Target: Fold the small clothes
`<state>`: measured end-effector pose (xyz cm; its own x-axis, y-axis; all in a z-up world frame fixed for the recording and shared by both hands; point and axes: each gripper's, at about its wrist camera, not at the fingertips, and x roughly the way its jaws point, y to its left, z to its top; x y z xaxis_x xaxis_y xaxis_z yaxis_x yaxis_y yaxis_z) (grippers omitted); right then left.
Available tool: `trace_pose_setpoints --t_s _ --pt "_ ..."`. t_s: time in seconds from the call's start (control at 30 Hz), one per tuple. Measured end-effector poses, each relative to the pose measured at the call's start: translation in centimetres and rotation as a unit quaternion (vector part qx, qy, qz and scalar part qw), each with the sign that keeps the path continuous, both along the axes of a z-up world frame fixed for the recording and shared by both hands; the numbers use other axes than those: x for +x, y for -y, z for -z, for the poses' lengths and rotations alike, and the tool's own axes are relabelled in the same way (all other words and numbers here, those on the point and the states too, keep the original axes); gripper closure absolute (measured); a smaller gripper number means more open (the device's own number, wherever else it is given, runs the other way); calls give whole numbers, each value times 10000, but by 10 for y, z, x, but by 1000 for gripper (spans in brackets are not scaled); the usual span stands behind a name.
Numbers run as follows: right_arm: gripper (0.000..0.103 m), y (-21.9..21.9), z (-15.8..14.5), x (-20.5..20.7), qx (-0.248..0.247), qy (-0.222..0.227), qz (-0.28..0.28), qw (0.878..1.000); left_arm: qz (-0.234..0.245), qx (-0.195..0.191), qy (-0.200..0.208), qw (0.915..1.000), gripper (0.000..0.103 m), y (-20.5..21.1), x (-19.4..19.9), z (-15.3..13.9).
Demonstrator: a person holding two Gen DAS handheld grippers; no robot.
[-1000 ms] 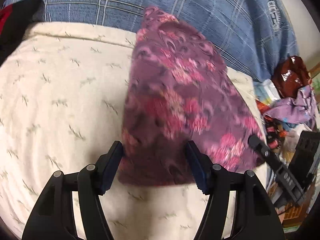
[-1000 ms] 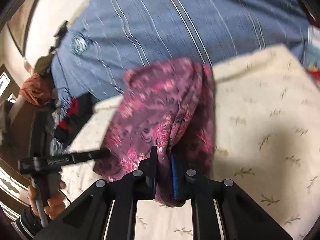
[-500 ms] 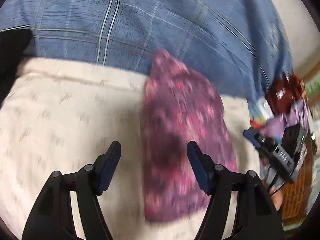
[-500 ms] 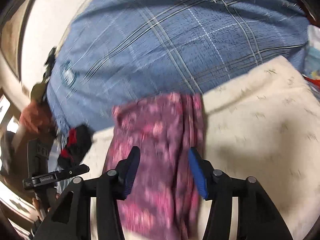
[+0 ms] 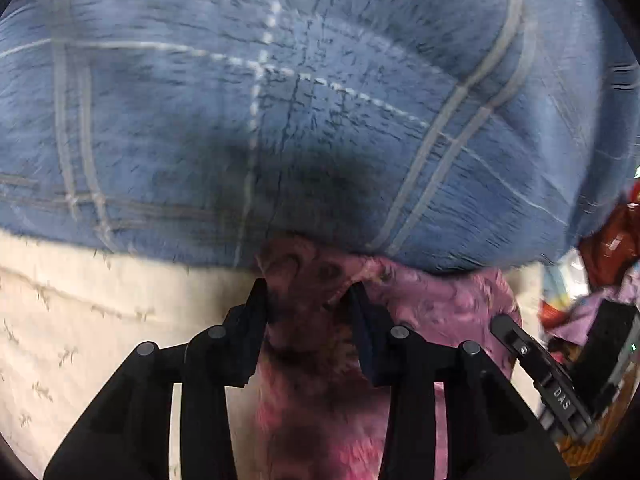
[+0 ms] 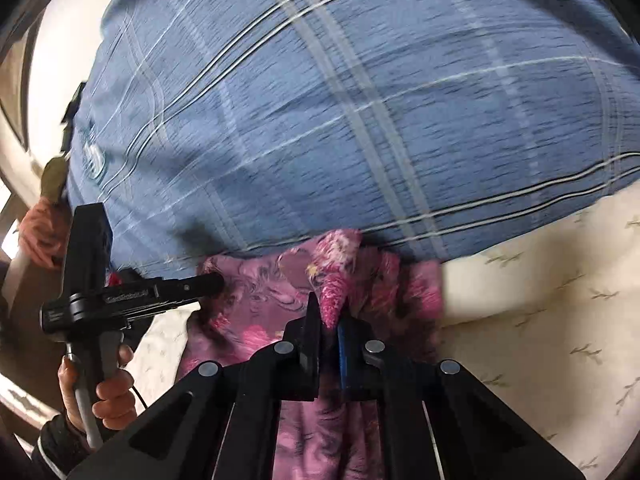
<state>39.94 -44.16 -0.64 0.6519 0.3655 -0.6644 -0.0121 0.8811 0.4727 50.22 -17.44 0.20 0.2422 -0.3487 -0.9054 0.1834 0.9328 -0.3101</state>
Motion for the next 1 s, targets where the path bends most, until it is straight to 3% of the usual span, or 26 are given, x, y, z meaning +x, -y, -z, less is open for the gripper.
trace_pose_setpoints --t_s 0.07,0.13,0.27,0.33,0.4,0.47,0.53,0.63,0.7,0.77,0.83,0.93,1.0 --pt "98 6 20 10 -301 -441 154 9985 27 171 -102 9998 66 5 6 10" --pt "97 10 36 13 -495 -801 244 9953 -35 14 -215 9998 66 1 7 10" --pt "90 20 13 -14 -135 -309 217 9992 209 -307 -163 9992 63 -30 -19 -12" --pt "90 21 -1 -30 398 61 -132 9991 302 -445 -51 9985 55 -37 -37 -19" --pt "90 10 -10 -42 543 315 -464 9969 376 -530 -13 9979 49 -43 -63 -18" --pt "90 -6 -1 -43 191 73 -771 9968 451 -304 -208 9983 49 -39 -80 1" --pt "92 -23 28 -36 -385 -614 -847 9938 406 -142 -334 9985 47 -40 -88 14" --pt "91 -21 16 -48 -566 -423 -683 9952 133 -615 -649 9959 48 -66 -87 9" --pt "76 0 5 -61 -227 -324 -399 9984 101 -754 -611 9952 48 -85 -91 -2" --pt "45 25 5 -81 217 -331 -158 9991 164 -850 -516 9949 43 -100 -100 -12" --pt "43 38 16 -91 540 -465 -119 9974 198 -1082 -649 9918 34 -109 -105 -11" --pt "43 40 41 -96 923 -672 -238 9932 207 -1451 -977 9844 34 -119 -115 2" --pt "43 37 50 -100 1242 -546 -299 9903 237 -1653 -1228 9783 34 -95 -129 12"
